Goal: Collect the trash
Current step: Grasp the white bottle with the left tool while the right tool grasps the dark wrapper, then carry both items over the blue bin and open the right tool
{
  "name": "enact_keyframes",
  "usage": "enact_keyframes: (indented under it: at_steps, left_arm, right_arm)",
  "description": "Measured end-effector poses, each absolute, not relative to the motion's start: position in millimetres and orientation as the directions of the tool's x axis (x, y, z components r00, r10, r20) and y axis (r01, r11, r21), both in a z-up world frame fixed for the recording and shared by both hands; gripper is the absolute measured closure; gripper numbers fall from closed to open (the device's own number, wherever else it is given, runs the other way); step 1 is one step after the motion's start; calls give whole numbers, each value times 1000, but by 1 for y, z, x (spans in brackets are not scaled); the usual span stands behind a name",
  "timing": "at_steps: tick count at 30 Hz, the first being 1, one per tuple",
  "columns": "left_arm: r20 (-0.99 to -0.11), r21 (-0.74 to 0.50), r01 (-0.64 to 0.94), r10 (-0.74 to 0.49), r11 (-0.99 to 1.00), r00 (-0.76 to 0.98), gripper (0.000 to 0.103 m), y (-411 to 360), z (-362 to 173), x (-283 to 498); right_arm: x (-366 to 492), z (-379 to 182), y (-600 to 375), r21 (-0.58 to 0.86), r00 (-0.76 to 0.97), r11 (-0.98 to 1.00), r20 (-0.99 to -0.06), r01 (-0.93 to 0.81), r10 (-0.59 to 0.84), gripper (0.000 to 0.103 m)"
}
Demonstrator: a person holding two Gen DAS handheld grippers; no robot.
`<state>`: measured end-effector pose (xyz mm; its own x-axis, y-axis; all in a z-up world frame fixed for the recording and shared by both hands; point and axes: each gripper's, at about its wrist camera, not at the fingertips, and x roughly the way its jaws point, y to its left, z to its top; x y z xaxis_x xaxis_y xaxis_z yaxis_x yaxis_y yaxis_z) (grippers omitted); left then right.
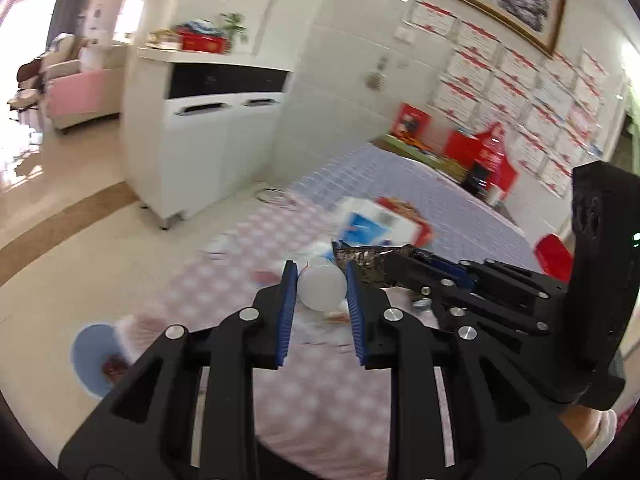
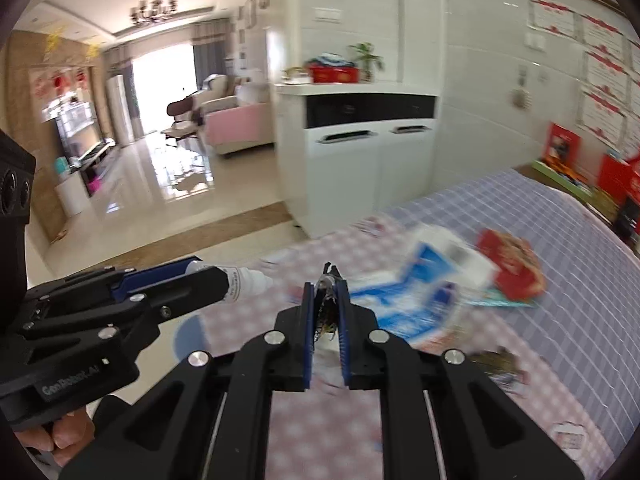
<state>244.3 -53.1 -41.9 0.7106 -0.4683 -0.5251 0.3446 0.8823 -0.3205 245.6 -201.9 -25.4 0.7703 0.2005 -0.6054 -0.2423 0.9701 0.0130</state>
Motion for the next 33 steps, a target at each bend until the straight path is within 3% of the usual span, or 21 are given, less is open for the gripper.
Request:
enact_keyframes:
  at_steps: [13,28,29,30,33]
  left_arm:
    - [-613,-331,-14,-204,943,763,79,138,-95,245]
    - [-743,-358,-278,-92,891,663,77,252,-191,318]
    - [-747,-365,-295,-89,883,659,61,257,-195,323]
    - [-752,-373,-312,-88,874,654,35,260,-199,327]
    - [-757,-349,-326,-59,879,651,34,266,-208,336]
  right_arm:
    - [283,-57,-13,47,628,867,-670,-497,396,92]
    - [368,-159,117,135,452,816,-776,-563,440,92]
    - [371,-163,119,138,449,818,-779,-559,438,92]
    - [376,-168,121,144,443,819,-783,-556,438,92]
    - [388,-182,128,151,422,820,-797,-552,431,92]
